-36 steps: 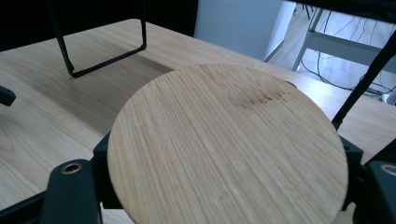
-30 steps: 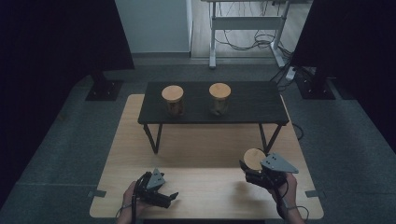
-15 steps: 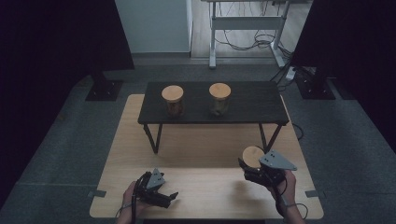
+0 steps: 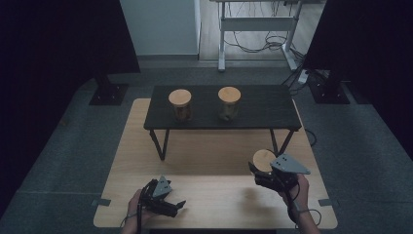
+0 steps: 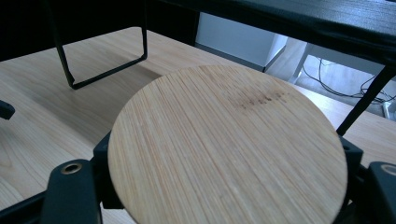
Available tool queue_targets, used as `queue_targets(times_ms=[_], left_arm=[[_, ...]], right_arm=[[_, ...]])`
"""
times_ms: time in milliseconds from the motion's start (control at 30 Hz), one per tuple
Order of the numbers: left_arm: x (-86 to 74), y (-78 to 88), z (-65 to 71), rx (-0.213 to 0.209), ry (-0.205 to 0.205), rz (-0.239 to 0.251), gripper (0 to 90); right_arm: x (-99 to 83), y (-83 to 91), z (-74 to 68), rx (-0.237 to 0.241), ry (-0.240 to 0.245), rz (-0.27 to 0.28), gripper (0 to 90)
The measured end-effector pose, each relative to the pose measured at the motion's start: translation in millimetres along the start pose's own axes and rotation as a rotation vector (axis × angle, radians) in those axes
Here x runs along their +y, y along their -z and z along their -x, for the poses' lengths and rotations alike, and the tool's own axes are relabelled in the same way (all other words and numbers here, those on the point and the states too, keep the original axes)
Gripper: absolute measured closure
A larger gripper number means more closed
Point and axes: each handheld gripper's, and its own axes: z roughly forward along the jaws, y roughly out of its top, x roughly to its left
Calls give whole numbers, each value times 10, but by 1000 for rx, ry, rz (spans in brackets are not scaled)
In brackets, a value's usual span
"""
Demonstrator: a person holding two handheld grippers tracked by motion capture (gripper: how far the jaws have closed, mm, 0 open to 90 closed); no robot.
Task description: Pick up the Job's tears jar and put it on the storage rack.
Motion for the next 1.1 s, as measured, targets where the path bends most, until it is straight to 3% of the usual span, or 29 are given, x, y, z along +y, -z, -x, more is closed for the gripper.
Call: queue_targets(times_ms=[1100], left_arm=[[5, 22, -9, 6, -5, 6, 71]], right_arm=[[307, -41, 48, 16, 15, 28, 247]])
